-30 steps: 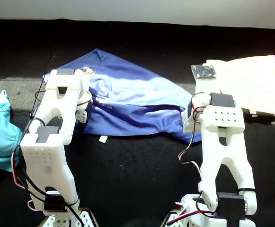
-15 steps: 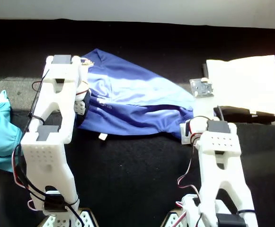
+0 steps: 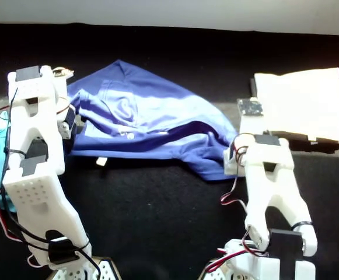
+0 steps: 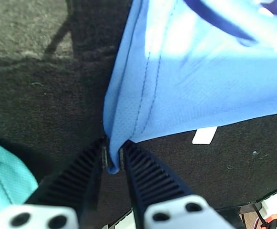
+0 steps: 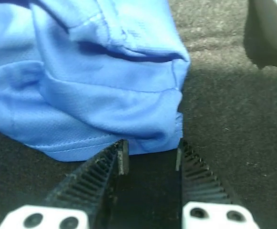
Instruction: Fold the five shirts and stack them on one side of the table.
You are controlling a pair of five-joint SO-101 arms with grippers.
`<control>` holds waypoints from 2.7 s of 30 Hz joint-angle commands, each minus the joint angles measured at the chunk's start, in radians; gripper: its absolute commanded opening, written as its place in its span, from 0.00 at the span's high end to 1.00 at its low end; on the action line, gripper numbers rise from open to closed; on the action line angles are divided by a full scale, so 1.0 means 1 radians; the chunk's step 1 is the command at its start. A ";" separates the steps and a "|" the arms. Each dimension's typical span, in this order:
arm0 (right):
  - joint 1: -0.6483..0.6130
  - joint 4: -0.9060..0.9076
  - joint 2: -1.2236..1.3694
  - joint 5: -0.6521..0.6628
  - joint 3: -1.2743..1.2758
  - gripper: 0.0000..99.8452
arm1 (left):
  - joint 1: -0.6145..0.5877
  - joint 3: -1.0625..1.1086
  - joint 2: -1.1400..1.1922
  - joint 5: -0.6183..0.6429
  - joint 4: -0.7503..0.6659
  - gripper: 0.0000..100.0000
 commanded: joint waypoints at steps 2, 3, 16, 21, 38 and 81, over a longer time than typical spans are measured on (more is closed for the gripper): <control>-0.027 0.001 0.041 -0.008 -0.047 0.83 | 0.038 -0.033 -0.007 -0.006 0.003 0.99; -0.027 -0.008 0.056 -0.008 -0.047 0.83 | 0.039 -0.035 -0.007 -0.006 0.003 0.99; -0.025 -0.004 0.010 -0.005 -0.064 0.83 | 0.047 -0.035 -0.008 -0.003 0.002 0.99; -0.024 -0.004 -0.085 -0.002 -0.056 0.83 | 0.047 -0.035 -0.015 -0.002 0.005 0.99; 0.090 -0.156 0.159 0.000 -0.064 0.83 | 0.047 -0.038 -0.015 -0.002 0.005 0.99; 0.260 0.119 -0.708 0.077 -0.588 0.99 | 0.311 -0.033 -1.012 0.080 0.021 0.99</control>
